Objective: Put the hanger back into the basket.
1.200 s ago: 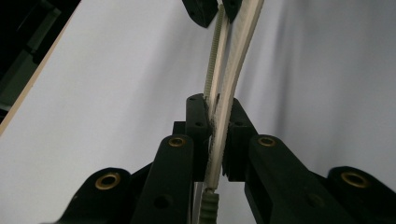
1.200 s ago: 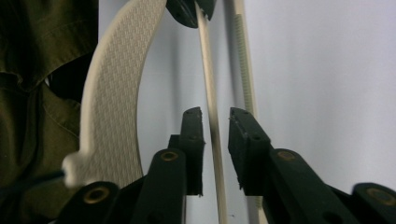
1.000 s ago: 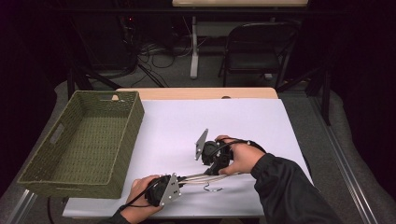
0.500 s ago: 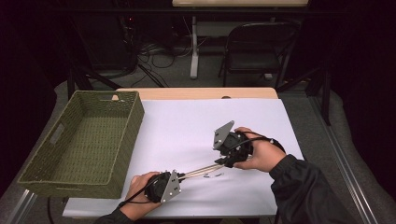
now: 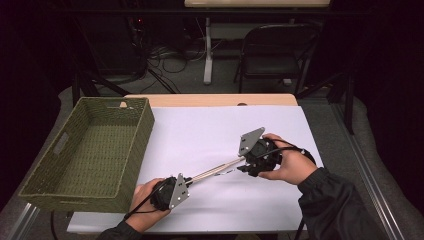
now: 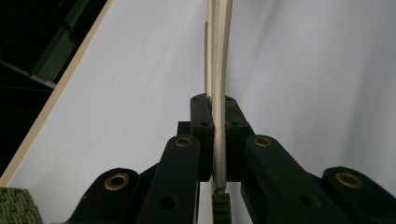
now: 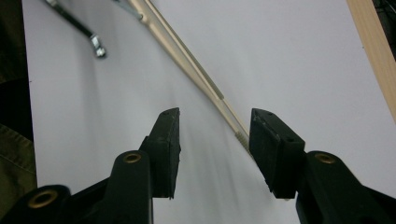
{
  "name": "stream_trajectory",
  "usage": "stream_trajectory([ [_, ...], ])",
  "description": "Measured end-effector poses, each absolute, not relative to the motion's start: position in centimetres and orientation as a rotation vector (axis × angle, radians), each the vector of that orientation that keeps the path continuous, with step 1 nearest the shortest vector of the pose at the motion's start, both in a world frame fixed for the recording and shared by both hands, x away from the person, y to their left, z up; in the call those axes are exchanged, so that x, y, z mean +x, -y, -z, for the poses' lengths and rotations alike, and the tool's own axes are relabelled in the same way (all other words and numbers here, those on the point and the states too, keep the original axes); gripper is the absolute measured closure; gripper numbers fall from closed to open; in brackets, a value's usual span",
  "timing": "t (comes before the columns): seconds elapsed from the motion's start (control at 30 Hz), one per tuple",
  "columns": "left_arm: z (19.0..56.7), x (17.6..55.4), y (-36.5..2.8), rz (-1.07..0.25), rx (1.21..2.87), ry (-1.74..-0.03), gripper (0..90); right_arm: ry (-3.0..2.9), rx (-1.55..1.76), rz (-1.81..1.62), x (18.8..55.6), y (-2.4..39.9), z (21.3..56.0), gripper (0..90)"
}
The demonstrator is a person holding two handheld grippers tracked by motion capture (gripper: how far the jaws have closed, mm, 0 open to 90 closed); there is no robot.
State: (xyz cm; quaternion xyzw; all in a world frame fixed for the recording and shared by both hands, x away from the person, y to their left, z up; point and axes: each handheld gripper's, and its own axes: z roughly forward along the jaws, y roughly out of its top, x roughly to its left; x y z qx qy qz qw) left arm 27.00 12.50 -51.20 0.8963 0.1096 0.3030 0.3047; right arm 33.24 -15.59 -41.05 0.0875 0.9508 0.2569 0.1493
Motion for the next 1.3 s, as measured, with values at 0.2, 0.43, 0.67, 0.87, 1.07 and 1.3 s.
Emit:
stream_trajectory([
  [0.2,50.7,27.8,-12.9,-0.765,2.356,-0.393,87.2,-2.72,0.278,-0.738,32.9,16.3,41.0,52.8],
  [0.43,50.0,29.2,-13.4,-0.73,2.303,-0.523,87.2,-2.704,0.299,-0.739,33.0,17.0,41.1,52.6],
  [0.67,49.2,31.1,-13.6,-0.712,2.25,-0.658,87.2,-2.707,0.31,-0.723,32.9,17.4,41.4,52.0],
  [0.87,48.2,33.0,-13.2,-0.661,2.24,-0.766,87.2,-2.704,0.347,-0.712,32.9,17.4,41.7,51.1],
  [1.07,47.5,35.1,-12.7,-0.626,2.203,-0.833,87.2,-2.676,0.366,-0.736,33.0,17.4,42.2,49.6],
  [1.3,46.6,36.8,-13.0,-0.598,2.17,-0.895,87.2,-2.658,0.42,-0.755,33.1,17.7,42.9,46.1],
])
